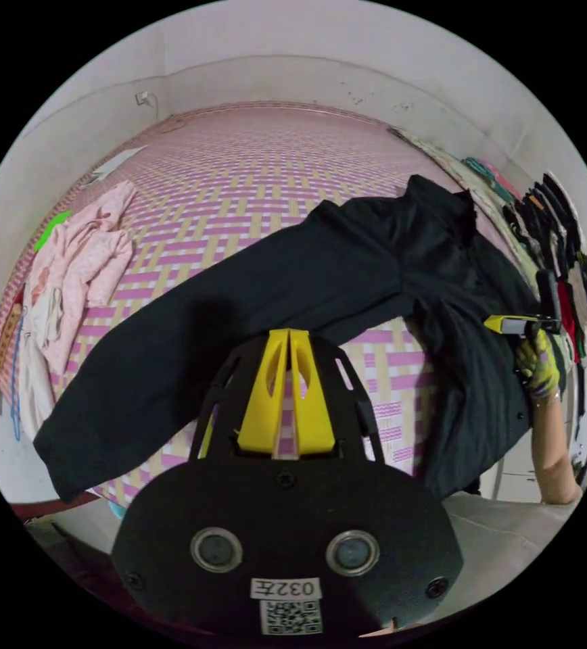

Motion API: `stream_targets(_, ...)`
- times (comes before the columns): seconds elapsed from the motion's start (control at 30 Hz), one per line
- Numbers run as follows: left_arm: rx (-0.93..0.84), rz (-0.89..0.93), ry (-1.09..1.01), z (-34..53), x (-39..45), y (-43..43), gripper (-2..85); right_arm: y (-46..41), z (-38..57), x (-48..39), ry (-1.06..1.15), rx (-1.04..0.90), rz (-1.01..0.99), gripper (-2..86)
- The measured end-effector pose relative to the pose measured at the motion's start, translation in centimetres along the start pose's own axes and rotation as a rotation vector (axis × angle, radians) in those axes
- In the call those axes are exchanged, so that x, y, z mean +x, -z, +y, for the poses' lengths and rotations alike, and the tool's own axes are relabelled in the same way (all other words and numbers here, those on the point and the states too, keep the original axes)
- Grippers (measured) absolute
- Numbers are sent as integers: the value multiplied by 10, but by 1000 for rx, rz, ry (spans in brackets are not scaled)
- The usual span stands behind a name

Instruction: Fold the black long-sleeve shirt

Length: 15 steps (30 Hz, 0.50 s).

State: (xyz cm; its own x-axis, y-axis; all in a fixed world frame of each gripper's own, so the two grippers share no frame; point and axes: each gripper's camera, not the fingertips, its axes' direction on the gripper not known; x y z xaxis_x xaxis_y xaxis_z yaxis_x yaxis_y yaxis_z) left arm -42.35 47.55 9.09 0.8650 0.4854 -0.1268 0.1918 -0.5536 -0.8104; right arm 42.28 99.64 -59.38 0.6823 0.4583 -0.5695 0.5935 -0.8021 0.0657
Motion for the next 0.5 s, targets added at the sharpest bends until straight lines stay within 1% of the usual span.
stream_targets(0.03,22,29,5,5,1,4,-7,2,5,-2,-1,14,-11,-10)
stream_targets(0.1,107,171,-28,33,15,23,-2,10,34,-23,31,83,-54,-10)
stream_targets(0.13,114,202,-45,41,20,26,1,9,41,-31,45,84,-48,-10)
stream_targets(0.23,123,327,-89,75,36,27,38,-9,74,-64,104,48,78,-10)
stream_targets(0.3,75,464,-112,90,37,14,48,-35,91,-80,135,-21,124,-10)
stream_targets(0.33,65,465,-112,93,37,10,40,-41,94,-83,142,-38,140,-10)
stream_targets(0.4,9,419,-119,105,37,0,7,-62,104,-95,155,-82,253,-10)
stream_targets(0.47,21,430,-104,115,33,5,-2,-72,109,-97,156,-97,336,-10)
stream_targets(0.5,20,441,-100,121,29,8,-4,-75,114,-95,171,-98,336,-10)
